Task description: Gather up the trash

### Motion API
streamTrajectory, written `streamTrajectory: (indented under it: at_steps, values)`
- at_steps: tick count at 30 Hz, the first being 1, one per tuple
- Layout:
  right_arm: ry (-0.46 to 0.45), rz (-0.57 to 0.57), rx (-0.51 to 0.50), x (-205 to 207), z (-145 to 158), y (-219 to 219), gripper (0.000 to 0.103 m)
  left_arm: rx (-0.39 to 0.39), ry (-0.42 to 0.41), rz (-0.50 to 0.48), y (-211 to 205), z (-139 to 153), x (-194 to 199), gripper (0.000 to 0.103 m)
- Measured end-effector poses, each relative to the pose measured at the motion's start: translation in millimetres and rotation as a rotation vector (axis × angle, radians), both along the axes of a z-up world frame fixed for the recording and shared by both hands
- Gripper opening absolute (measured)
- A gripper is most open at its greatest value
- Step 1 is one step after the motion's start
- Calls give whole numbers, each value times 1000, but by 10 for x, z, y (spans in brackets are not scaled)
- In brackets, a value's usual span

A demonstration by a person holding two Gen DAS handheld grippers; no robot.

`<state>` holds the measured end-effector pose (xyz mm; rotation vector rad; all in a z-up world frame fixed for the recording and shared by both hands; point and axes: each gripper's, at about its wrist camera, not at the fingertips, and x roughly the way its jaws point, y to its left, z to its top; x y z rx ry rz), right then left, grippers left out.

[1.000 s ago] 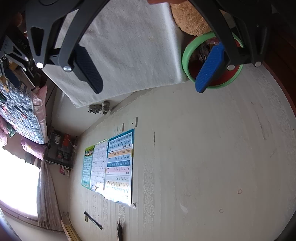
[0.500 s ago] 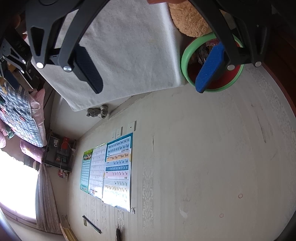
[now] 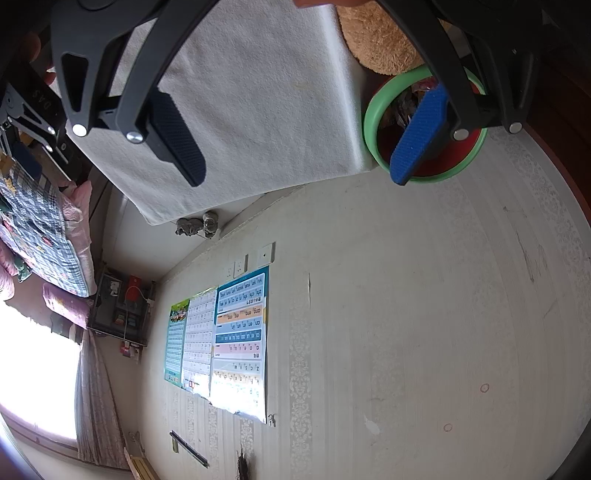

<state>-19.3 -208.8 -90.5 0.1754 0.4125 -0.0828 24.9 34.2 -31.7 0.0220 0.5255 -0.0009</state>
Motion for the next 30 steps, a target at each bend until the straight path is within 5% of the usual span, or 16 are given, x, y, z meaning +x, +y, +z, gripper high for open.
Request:
streamTrajectory:
  at_steps: [30]
  values:
    - [39,4,-7,72,-108,6,96,-6,20,7,81,-78,40,98]
